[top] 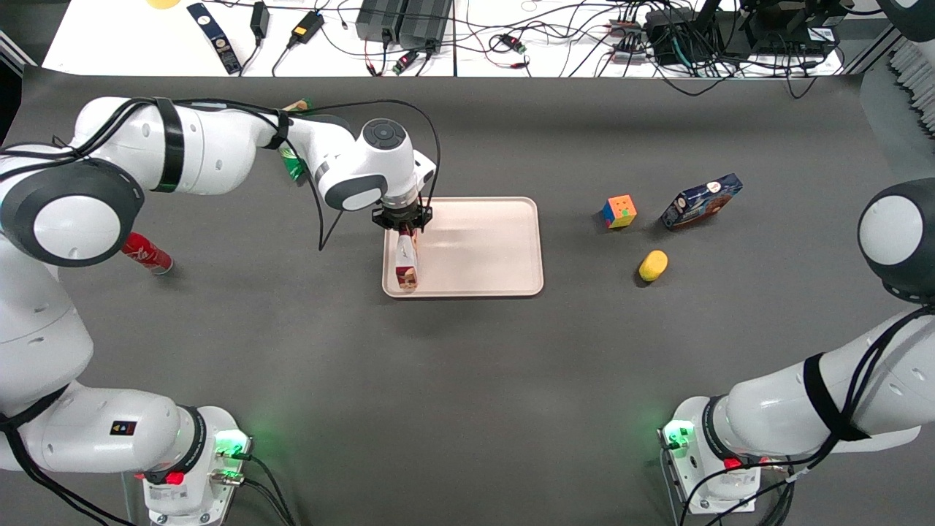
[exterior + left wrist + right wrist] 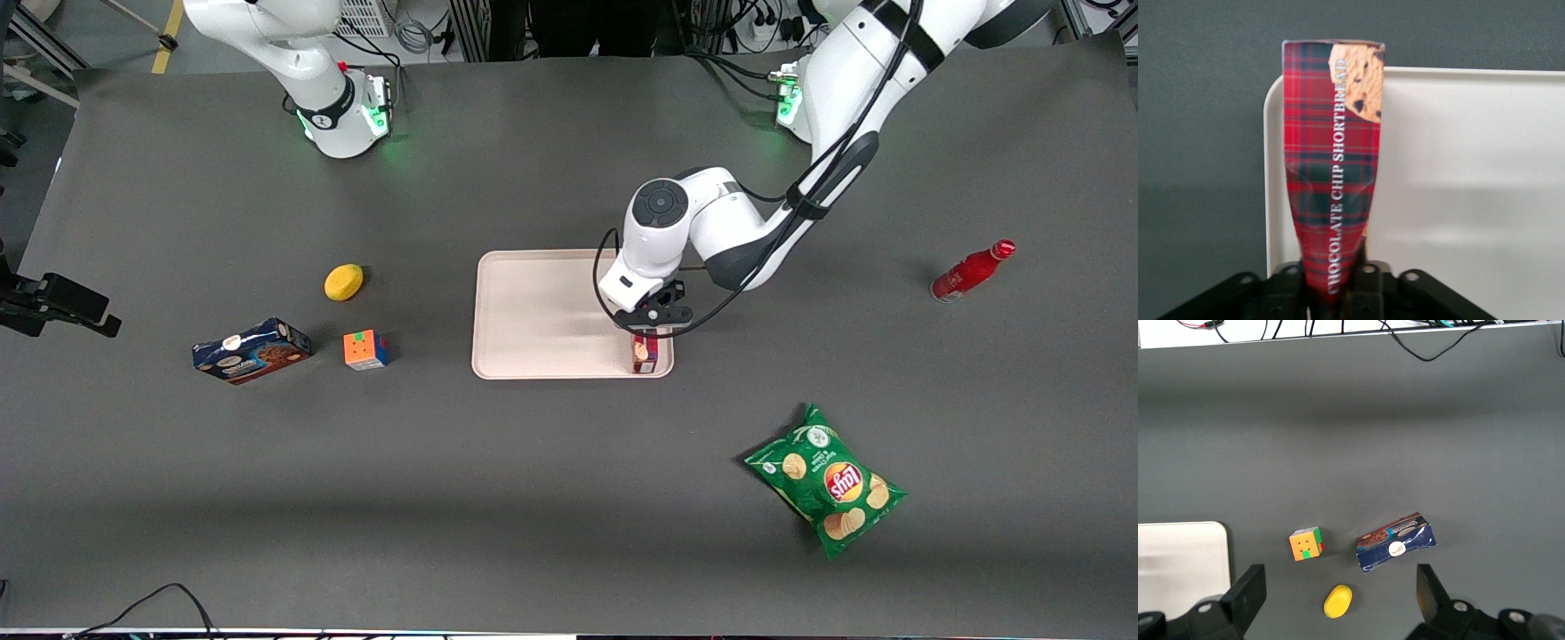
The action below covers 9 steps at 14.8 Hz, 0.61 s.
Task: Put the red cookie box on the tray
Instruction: 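Lower the hanging cookie box onto the tray with the left gripper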
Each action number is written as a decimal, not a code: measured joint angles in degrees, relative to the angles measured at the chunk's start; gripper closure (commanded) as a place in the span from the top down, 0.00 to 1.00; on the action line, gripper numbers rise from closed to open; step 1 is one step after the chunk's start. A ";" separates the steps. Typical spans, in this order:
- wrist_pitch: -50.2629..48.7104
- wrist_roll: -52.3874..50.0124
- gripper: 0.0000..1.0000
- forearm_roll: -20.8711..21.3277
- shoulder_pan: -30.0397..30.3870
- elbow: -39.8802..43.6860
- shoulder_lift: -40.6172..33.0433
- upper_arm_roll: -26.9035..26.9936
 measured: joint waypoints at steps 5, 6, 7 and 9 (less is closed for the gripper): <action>1.14 -0.11 1.00 0.01 0.01 0.01 0.01 0.02; 1.18 -0.12 1.00 0.01 0.02 0.01 0.01 0.03; 1.23 -0.13 1.00 0.01 0.02 0.02 0.01 0.03; 1.23 -0.19 1.00 0.02 0.04 0.06 0.01 0.06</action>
